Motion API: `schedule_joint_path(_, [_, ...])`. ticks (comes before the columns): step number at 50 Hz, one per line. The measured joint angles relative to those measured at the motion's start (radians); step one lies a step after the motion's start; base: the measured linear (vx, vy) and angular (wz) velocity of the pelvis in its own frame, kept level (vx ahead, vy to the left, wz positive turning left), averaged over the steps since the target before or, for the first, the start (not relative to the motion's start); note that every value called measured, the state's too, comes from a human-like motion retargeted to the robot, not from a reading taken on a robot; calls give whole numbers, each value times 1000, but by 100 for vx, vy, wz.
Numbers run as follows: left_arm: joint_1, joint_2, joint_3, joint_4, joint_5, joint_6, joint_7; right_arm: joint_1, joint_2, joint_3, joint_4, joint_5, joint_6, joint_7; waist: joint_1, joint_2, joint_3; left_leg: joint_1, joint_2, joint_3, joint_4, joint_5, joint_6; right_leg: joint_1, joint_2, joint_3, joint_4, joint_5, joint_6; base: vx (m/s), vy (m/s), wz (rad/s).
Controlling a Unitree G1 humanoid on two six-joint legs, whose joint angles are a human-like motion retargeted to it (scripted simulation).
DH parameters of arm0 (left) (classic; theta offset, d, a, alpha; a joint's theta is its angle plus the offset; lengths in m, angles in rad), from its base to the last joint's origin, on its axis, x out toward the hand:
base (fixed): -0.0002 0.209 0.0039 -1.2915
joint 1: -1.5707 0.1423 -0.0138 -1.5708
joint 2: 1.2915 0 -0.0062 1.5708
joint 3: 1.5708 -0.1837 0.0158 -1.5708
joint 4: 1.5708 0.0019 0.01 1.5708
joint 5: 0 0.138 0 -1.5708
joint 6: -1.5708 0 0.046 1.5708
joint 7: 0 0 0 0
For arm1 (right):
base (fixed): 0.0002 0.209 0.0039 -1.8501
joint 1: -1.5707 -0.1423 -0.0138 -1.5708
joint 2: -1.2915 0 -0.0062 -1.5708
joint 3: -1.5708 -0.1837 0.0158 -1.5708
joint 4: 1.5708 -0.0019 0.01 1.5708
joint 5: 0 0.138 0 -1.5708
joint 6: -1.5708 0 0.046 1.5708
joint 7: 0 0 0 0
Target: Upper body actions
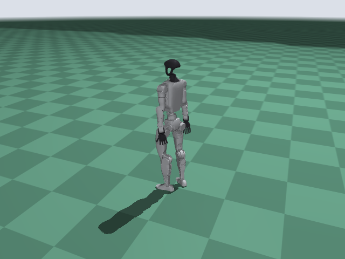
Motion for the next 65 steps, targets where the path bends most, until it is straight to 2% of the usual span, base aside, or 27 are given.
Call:
schedule_joint_path(10, [-68,103,30,-17,-51,30,6,-33,-34,-59,-98,-38,-65,46,-62,-41,74,-34,10,-30,-10,22,12,-52,-5,28,49,30,24,1,-22,11])
schedule_joint_path(16, [-123,171,78,-38,-104,42,26,-70,-92,-65,-116,-32,-114,36,-79,-61,128,-57,67,61,-20,26,8,-173,19,245,132,70,59,-18,-28,-84])
schedule_joint_path(18, [-150,199,75,-41,-108,50,37,-64,-120,-80,-121,-25,-134,30,-92,-69,150,-65,80,73,-20,32,4,-194,18,283,143,64,49,-29,-28,-35])
schedule_joint_path(22, [-225,254,48,-42,-93,60,63,-20,-179,-145,-107,11,-165,1,-102,-89,199,-81,97,76,-18,46,-6,-207,-25,237,139,87,1,-34,-27,-8])
schedule_joint_path(23, [-249,265,41,-44,-89,60,71,-6,-192,-167,-97,25,-170,-6,-99,-102,216,-83,92,79,-17,49,-7,-207,-39,241,135,110,21,-45,-32,-2])
schedule_joint_path(25, [-301,288,33,-52,-85,58,83,16,-216,-213,-75,58,-179,-18,-93,-133,260,-88,80,85,-16,56,-10,-205,-64,245,121,124,101,-53,-36,6])
schedule_joint_path(26, [-326,298,29,-59,-87,56,88,26,-224,-237,-64,72,-182,-23,-97,-144,287,-90,79,79,-15,62,-15,-201,-70,234,113,115,106,-59,-39,27])
schedule_joint_path(29, [-397,314,22,-90,-90,47,102,58,-245,-315,-34,111,-195,-39,-111,-173,377,-102,75,53,-10,83,-28,-196,-85,171,97,112,83,-67,-46,48])
schedule_joint_path(32, [-480,287,13,-118,-104,23,127,85,-279,-384,0,168,-215,-51,-87,-168,454,-137,98,57,-15,101,-46,-246,-72,200,104,121,77,-85,-32,-18])
schedule_joint_path(37, [-596,277,31,-132,-170,-25,109,86,-355,-401,42,239,-257,-93,-115,-186,581,-179,150,107,-20,124,-64,-313,-31,237,78,166,60,-82,-20,-59])
schedule_joint_path(40, [-669,273,24,-137,-175,-45,89,81,-384,-434,82,349,-295,-85,-136,-191,649,-214,181,125,-22,137,-75,-352,-10,235,52,199,57,-86,-12,-46])
schedule_joint_path(45, [-770,249,-33,-123,-169,-97,80,157,-379,-537,83,732,-345,122,-166,-190,652,-338,213,149,-27,164,-85,-486,16,251,16,253,42,-67,3,-32])
schedule_joint_path(48, [-821,214,-44,-129,-155,-135,82,206,-371,-569,83,900,-355,181,-178,-184,652,-411,229,162,-31,178,-90,-566,32,264,1,278,33,-64,2,-29])
schedule_joint_path(54, [-884,191,-36,-142,-163,-200,65,231,-369,-552,83,1004,-402,78,-244,-221,652,-510,257,208,-47,188,-101,-702,61,291,-16,314,25,-53,4,-43])
schedule_joint_path(65, [-959,194,-66,-172,-65,-273,43,265,-370,-518,83,1105,-410,24,-309,-260,652,-648,305,268,-55,192,-131,-884,113,329,-30,345,16,-31,5,-34])
